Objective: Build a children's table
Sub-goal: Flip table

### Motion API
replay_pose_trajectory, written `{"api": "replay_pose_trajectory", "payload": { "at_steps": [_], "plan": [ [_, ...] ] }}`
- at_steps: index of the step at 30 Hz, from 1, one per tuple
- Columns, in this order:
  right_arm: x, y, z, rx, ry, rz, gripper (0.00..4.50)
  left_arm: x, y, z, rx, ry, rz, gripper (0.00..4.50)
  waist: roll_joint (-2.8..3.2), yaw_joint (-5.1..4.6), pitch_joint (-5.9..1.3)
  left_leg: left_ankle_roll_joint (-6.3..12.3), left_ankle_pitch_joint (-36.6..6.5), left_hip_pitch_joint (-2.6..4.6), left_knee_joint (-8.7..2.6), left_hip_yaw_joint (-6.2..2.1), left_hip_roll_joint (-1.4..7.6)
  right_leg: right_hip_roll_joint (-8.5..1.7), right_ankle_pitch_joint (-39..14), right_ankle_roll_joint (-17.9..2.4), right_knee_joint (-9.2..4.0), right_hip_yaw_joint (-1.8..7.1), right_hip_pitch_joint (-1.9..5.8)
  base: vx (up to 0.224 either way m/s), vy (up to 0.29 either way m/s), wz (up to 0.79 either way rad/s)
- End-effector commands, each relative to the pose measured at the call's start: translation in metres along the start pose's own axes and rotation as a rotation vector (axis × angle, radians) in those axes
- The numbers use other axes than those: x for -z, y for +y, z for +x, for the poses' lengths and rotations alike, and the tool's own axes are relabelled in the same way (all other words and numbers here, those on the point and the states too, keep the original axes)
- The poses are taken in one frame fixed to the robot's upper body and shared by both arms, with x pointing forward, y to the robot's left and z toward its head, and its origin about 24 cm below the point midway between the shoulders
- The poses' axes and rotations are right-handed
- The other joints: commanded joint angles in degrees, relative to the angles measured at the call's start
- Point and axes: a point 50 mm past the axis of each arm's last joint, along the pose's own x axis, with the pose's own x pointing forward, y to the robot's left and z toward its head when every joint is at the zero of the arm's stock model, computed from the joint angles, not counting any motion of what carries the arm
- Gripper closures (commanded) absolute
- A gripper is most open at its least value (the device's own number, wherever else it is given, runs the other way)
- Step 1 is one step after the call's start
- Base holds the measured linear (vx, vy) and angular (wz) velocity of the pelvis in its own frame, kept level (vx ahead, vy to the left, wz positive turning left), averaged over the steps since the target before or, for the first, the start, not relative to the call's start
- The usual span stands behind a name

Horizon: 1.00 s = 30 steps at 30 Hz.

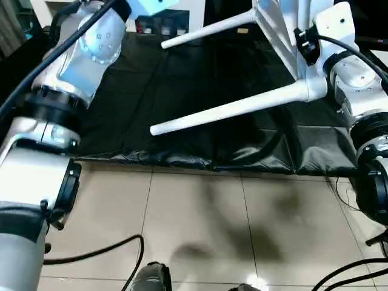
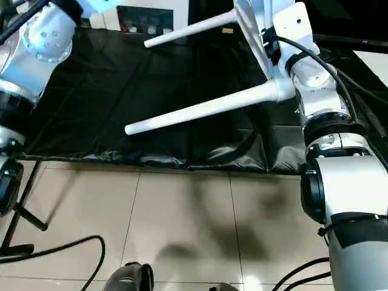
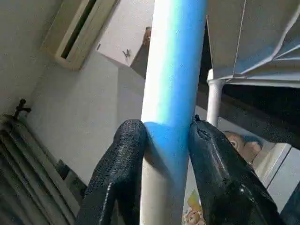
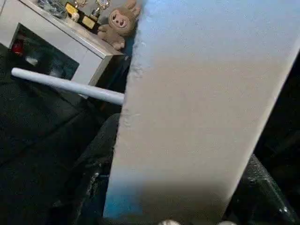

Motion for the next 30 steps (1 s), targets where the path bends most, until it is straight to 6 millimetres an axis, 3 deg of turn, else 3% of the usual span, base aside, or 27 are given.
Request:
{"api": "replay_pose_trajectory", "payload": {
  "at_steps": [1, 4, 8, 16, 17, 25, 28, 30],
  "plan": [
    [-0.019, 0.004, 0.003, -0.102, -0.078, -0.17, 2.54, 0.023, 0.01, -0.002, -0.037, 0.132, 0.002, 2.8, -0.66, -0.03, -6.12, -0.8, -15.01, 4.86, -3.51, -1.71, 1.72, -1.82, -2.11, -13.37, -4.37, 0.27, 1.38, 0.0, 0.0, 0.0],
    [-0.019, 0.004, 0.003, -0.104, -0.078, -0.172, 2.54, 0.026, 0.013, -0.002, -0.062, 0.152, -0.058, 2.46, -0.67, -0.01, -6.09, -1.33, -15.9, 4.9, -3.6, -1.79, 1.75, -1.86, -2.83, -13.42, -4.42, 0.26, 1.34, 0.0, 0.0, 0.0],
    [-0.018, 0.005, 0.003, -0.108, -0.079, -0.175, 2.54, 0.029, 0.011, -0.002, -0.041, 0.167, 0.006, 2.24, -0.7, -0.09, -6.16, -1.23, -15.64, 4.71, -3.62, -1.84, 1.65, -1.89, -2.28, -13.17, -4.33, 0.23, 1.41, 0.0, 0.0, 0.0],
    [-0.018, 0.006, 0.003, -0.111, -0.081, -0.179, 2.54, 0.028, 0.009, 0.0, -0.031, 0.158, -0.02, 2.11, -0.54, -0.11, -6.21, -0.42, -14.37, 4.79, -3.51, -1.84, 1.71, -1.87, -0.03, -13.99, -4.24, 0.16, 1.57, 0.0, 0.0, 0.0],
    [-0.018, 0.006, 0.003, -0.111, -0.081, -0.18, 2.54, 0.028, 0.009, 0.0, -0.029, 0.156, -0.024, 2.32, -0.57, -0.13, -6.2, -0.36, -14.49, 4.76, -3.53, -1.83, 1.7, -1.88, 0.03, -14.14, -4.23, 0.16, 1.58, 0.0, 0.0, 0.0],
    [-0.021, 0.003, 0.003, -0.112, -0.083, -0.209, 2.54, 0.016, -0.026, -0.009, 0.063, 0.091, -0.156, 2.76, -0.48, 0.08, -6.27, -0.01, -14.31, 4.89, -3.43, -1.77, 1.77, -1.91, 0.27, -14.42, -4.24, 0.19, 1.63, 0.0, 0.0, 0.0],
    [-0.028, -0.002, 0.005, -0.109, -0.092, -0.247, 2.54, 0.018, -0.041, -0.019, 0.065, 0.119, -0.271, 2.78, -0.55, 0.14, -5.94, -0.72, -16.67, 5.0, -3.64, -1.76, 1.76, -1.91, -2.64, -14.17, -4.61, 0.24, 1.49, 0.0, 0.0, 0.0],
    [-0.035, -0.007, 0.006, -0.099, -0.102, -0.266, 2.54, 0.021, -0.048, -0.024, 0.057, 0.146, -0.34, 2.79, -0.58, 0.24, -5.85, -1.86, -20.11, 5.33, -3.86, -1.85, 1.82, -1.92, -7.64, -13.13, -4.99, 0.31, 1.2, 0.0, 0.0, 0.0]
  ]
}}
